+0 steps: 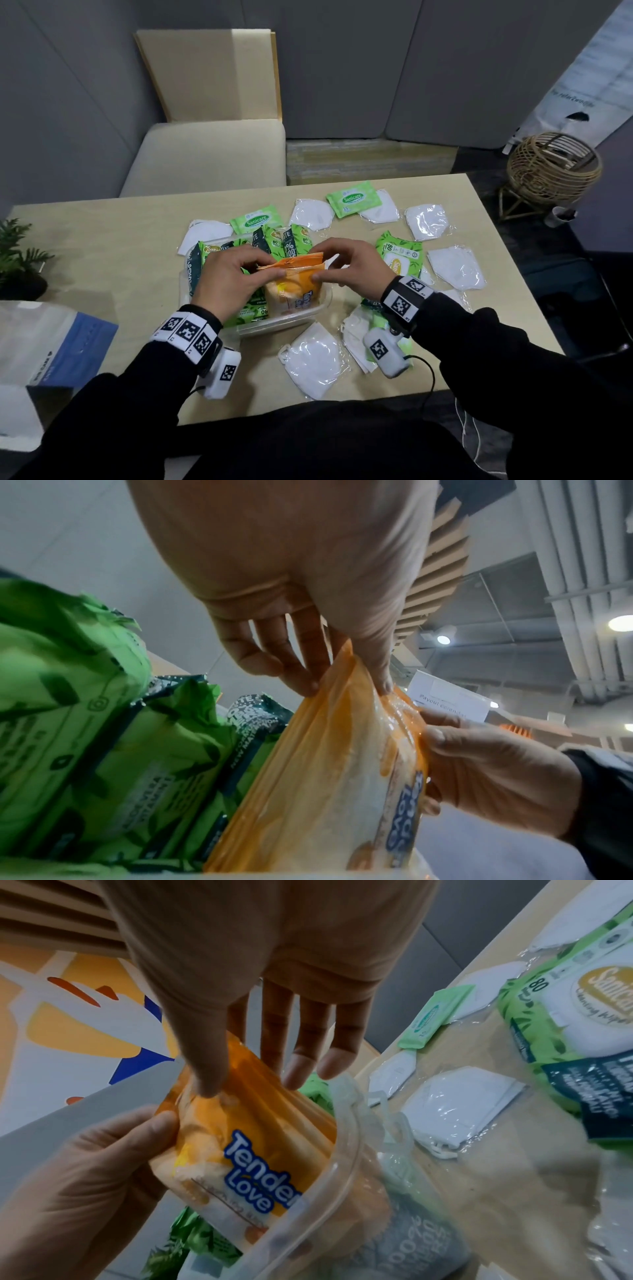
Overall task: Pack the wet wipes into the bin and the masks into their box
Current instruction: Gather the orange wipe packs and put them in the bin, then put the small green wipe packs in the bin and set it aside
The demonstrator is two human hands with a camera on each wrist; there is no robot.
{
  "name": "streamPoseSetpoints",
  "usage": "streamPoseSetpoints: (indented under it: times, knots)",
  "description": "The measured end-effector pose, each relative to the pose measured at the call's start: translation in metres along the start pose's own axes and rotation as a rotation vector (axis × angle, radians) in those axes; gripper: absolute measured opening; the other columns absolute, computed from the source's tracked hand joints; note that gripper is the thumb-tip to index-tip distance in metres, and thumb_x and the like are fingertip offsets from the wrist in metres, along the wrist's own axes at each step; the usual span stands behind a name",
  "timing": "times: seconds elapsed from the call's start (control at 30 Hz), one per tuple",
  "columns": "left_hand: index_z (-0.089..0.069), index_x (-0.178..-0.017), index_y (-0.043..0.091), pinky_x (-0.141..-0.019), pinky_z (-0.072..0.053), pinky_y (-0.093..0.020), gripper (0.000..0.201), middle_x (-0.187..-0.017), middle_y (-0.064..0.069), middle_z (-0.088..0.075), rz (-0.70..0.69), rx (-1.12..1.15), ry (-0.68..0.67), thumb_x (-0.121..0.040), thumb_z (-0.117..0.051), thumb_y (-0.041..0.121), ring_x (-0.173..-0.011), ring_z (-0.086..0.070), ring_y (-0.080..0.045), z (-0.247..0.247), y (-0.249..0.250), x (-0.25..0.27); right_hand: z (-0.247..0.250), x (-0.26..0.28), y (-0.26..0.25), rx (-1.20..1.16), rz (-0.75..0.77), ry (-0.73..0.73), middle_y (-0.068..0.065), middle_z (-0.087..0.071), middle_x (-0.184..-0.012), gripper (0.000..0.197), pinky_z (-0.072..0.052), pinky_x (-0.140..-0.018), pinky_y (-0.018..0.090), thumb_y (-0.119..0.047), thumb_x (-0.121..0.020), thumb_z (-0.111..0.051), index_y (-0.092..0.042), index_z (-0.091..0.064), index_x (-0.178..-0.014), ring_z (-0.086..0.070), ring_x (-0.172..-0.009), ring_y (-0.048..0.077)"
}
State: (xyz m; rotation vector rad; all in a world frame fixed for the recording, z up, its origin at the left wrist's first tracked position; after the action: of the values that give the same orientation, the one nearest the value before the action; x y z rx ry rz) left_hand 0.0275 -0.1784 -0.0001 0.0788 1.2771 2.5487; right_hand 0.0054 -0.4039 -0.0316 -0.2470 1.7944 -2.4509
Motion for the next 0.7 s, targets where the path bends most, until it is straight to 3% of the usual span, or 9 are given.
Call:
streamPoseSetpoints:
  times: [0.07,0.13,0.27,0.37,0.47,0.57,0.7]
  knots:
    - [-0.082,-0.084,0.029,-0.073,-0.056,-0.032,0.015,-0.079,0.015,-0.074,-0.020,-0.034,-0.011,-0.076,-0.086,0.041,-0.077,-0.067,-0.008,0.001,0.002,0.001,-0.002,-0.005,0.000,-0.010,-0.038,0.010,0.002,-0.075,-0.095,0.024,-0.054,-0.058,0.027,-0.014,-0.080,-0.087,-0.021,-0.078,-0.101,-0.071,-0.072,0.025]
    - [-0.082,-0.085,0.029,-0.075,-0.057,-0.035,0.017,-0.080,0.016,-0.074,-0.009,-0.058,-0.025,-0.078,-0.084,0.044,-0.077,-0.067,-0.005,0.000,-0.003,0.000,-0.004,-0.009,0.001,-0.012,-0.065,-0.016,0.006,-0.076,-0.096,0.021,-0.055,-0.057,0.033,-0.014,-0.081,-0.086,-0.018,-0.078,-0.100,-0.073,-0.074,0.030]
    - [-0.081,-0.090,0.035,-0.076,-0.057,-0.030,0.024,-0.083,0.019,-0.075,0.038,-0.053,-0.023,-0.074,-0.084,0.052,-0.080,-0.068,-0.003,0.008,0.000,-0.002,-0.001,-0.010,-0.002,-0.072,-0.050,-0.045,0.012,-0.074,-0.100,0.030,-0.054,-0.063,0.036,-0.015,-0.078,-0.089,-0.018,-0.078,-0.106,-0.066,-0.075,0.020]
    - [-0.080,-0.098,0.031,-0.077,-0.054,-0.018,0.019,-0.087,0.015,-0.076,0.041,0.034,0.038,-0.081,-0.084,0.039,-0.082,-0.068,-0.004,0.027,0.018,-0.006,0.015,-0.011,-0.017,-0.156,-0.024,0.015,0.017,-0.075,-0.103,0.030,-0.053,-0.065,0.037,-0.013,-0.085,-0.083,-0.014,-0.075,-0.114,-0.067,-0.080,0.023]
    - [-0.080,-0.097,0.026,-0.078,-0.057,-0.030,0.008,-0.088,0.009,-0.078,0.064,0.144,0.082,-0.092,-0.076,0.030,-0.080,-0.072,-0.012,0.052,0.026,-0.023,0.035,-0.018,-0.027,-0.232,-0.078,0.103,0.018,-0.076,-0.103,0.021,-0.054,-0.069,0.039,-0.019,-0.095,-0.072,-0.006,-0.075,-0.111,-0.069,-0.084,0.025]
    - [-0.080,-0.096,0.022,-0.069,-0.052,-0.030,0.008,-0.086,0.002,-0.078,0.138,0.180,0.047,-0.096,-0.072,0.024,-0.073,-0.068,-0.013,0.073,0.023,-0.054,0.053,-0.031,-0.033,-0.271,-0.152,0.160,0.017,-0.077,-0.104,0.025,-0.056,-0.069,0.038,-0.026,-0.096,-0.071,-0.005,-0.074,-0.110,-0.070,-0.083,0.025]
    - [-0.078,-0.103,0.017,-0.066,-0.051,-0.029,0.013,-0.093,-0.003,-0.078,0.269,0.251,-0.050,-0.096,-0.071,0.026,-0.076,-0.068,-0.013,0.094,0.017,-0.098,0.089,-0.064,-0.051,-0.248,-0.167,0.208,0.011,-0.078,-0.101,0.029,-0.057,-0.066,0.034,-0.027,-0.094,-0.073,-0.004,-0.073,-0.112,-0.070,-0.081,0.022]
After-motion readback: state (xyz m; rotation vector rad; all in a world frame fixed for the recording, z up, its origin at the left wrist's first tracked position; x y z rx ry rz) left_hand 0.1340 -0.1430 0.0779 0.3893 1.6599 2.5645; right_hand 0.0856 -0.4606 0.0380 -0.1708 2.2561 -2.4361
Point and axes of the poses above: each hand's wrist, its own x-axis away from the middle knuckle, its own z-axis out of the back of the hand, y = z × x, the point moved 8 cm from there along -x, towards the middle knuckle
